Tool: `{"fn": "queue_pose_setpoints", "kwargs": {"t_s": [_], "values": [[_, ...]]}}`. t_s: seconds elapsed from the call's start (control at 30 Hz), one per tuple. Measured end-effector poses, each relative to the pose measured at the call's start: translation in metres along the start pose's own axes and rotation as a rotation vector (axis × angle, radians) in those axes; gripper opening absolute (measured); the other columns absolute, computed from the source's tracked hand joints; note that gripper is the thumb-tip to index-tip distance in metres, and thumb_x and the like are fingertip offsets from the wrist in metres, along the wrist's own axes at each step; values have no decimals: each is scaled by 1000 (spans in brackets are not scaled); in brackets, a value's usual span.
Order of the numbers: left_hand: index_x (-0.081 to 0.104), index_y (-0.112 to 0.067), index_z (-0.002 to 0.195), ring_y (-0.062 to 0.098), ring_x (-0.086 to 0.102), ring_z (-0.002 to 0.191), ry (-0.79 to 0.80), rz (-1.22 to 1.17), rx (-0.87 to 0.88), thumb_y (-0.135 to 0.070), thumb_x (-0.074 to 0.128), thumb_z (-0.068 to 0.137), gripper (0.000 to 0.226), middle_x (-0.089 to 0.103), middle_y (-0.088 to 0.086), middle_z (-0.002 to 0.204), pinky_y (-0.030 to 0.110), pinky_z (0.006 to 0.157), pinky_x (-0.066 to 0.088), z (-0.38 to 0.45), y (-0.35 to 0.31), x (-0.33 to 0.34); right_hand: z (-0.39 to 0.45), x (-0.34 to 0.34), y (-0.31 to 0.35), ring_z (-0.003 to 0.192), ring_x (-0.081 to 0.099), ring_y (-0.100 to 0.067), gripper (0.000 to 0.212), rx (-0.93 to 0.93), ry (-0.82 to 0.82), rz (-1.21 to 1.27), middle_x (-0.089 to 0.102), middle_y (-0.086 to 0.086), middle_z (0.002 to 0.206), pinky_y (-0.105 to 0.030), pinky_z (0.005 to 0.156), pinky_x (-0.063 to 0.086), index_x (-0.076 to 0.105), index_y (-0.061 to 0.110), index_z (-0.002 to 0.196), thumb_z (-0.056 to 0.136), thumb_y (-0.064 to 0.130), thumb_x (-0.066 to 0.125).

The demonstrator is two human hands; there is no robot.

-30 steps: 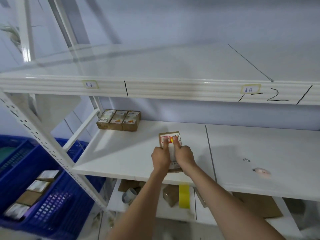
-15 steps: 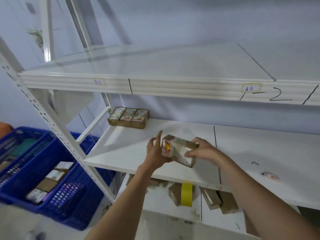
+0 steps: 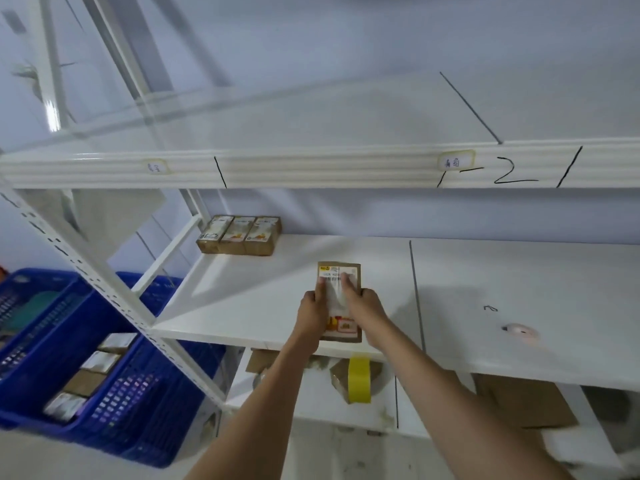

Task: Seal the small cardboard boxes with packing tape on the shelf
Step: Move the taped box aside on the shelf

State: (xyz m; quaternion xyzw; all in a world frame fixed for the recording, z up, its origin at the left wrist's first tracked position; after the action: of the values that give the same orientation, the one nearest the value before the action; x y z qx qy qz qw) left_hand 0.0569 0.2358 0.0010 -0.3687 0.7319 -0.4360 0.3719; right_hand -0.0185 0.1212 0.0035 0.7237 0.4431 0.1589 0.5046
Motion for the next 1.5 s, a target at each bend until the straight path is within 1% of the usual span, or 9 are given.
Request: {"fn": "queue_pose_setpoints", "kwargs": {"t_s": [0.2,0.37,0.53,0.67,0.87,0.97,1.2,1.37,1.5], "values": [[57,-14,94,26,67,90,-89,48,47,-66,26,99,60,68,8,98,45,86,56,4,-5,-13,5,12,14,97,66,-35,86,-54,-269,-206,70,-19,102,-39,84,54,69,-2,103,93,74,30],[58,-9,101,25,69,87,-44,-46,30,-68,29,97,66,70,9,99,44,80,59,29,-5,-39,21,43,29,82,64,-28,76,-36,-242,-149,66,-11,91,-33,69,50,64,4,96,91,75,38],[55,-11,114,25,71,87,5,-124,-82,-66,26,98,64,69,12,105,35,65,58,68,17,-82,44,94,20,81,71,-22,94,67,-66,-25,70,-7,106,-38,75,61,54,12,126,72,88,41],[58,-7,119,26,73,81,46,-151,-138,-65,31,99,67,72,15,102,28,54,54,103,29,-116,43,115,29,88,68,-18,75,45,21,-60,65,-1,117,-33,74,58,29,21,145,89,58,62],[43,-4,141,27,69,97,186,-131,-146,-40,45,102,53,66,15,118,30,65,54,143,30,-137,59,148,44,87,71,-22,40,7,53,-111,64,0,109,-41,72,64,47,25,128,96,42,63],[27,-17,152,19,64,96,192,-22,-62,-29,55,100,60,60,9,122,25,67,50,151,27,-147,76,147,45,89,71,-27,38,54,-61,-140,64,-8,115,-46,70,63,45,20,124,97,41,60],[46,-18,143,21,63,111,207,237,203,-16,74,86,64,60,5,131,30,86,56,178,2,-139,133,148,59,106,63,-32,43,61,-150,-260,58,-13,127,-50,88,58,38,13,127,100,43,53],[47,-7,142,27,60,117,151,431,267,-3,65,87,58,62,10,130,25,89,48,197,-8,-141,165,167,66,115,57,-31,45,72,-66,-395,54,-13,133,-46,95,53,40,16,134,100,45,48],[52,-6,136,30,60,115,131,520,318,-10,64,89,49,65,12,125,28,88,47,217,-12,-144,186,182,68,116,53,-26,66,45,55,-616,51,-12,130,-36,91,54,48,23,137,77,46,63]]}}
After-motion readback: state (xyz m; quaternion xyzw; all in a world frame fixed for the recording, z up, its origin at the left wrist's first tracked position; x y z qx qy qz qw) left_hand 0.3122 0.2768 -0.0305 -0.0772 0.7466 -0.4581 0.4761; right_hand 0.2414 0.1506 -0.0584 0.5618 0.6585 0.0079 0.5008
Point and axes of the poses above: each hand's wrist, its own z-axis towards the middle knuckle, its own x-axis out of the palm, y = z × x, the point moved 8 cm from there along z, towards the middle knuckle
